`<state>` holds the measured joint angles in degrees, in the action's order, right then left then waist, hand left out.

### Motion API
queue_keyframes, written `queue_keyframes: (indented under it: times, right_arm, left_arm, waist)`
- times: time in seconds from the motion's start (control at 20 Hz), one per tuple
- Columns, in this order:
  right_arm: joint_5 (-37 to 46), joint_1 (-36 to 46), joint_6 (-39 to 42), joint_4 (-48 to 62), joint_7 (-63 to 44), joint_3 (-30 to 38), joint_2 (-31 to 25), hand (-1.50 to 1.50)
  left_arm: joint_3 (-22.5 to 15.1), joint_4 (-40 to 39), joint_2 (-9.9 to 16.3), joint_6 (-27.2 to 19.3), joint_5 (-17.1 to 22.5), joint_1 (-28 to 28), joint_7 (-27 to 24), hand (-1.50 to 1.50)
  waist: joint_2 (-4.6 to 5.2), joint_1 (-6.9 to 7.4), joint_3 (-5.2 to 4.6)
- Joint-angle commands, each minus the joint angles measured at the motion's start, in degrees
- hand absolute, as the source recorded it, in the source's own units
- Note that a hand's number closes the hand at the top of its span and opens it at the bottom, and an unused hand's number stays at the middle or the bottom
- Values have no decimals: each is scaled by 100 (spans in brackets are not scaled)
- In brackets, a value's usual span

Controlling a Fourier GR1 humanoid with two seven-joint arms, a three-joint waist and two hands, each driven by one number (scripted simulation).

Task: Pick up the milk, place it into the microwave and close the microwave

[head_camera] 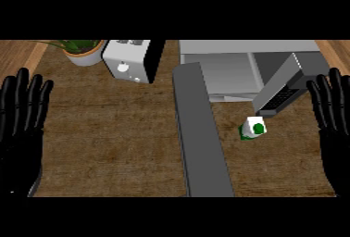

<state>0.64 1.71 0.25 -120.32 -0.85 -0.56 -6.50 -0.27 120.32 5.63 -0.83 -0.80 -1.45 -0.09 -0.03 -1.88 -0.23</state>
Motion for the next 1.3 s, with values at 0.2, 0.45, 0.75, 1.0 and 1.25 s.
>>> queue_keyframes:
  times: [0.2,0.45,0.75,1.0,1.25]
  right_arm:
    - [-1649,-132,1430,605,590,616,-553,-150]
    - [-2389,-943,2491,169,615,694,-1033,-150]
    - [-2728,-1096,2957,489,742,1295,-1185,-150]
    - [-2438,-1574,2726,-380,393,1196,-967,-150]
    - [-1367,-1264,2727,191,960,869,-538,-150]
  left_arm:
    - [-578,-193,-548,-622,-815,-173,-132,-150]
    - [-1252,281,-558,-1645,-199,1180,86,-150]
    - [-1867,947,-532,-1405,-269,2680,-663,-150]
    - [-1892,1484,-190,-1144,106,3812,-1274,-150]
    - [-2325,1425,-182,-1093,11,4592,-2060,-150]
  waist:
    - [11,158,30]
    - [-25,160,26]
    - [-11,224,23]
    - [-20,242,19]
    - [-18,283,21]
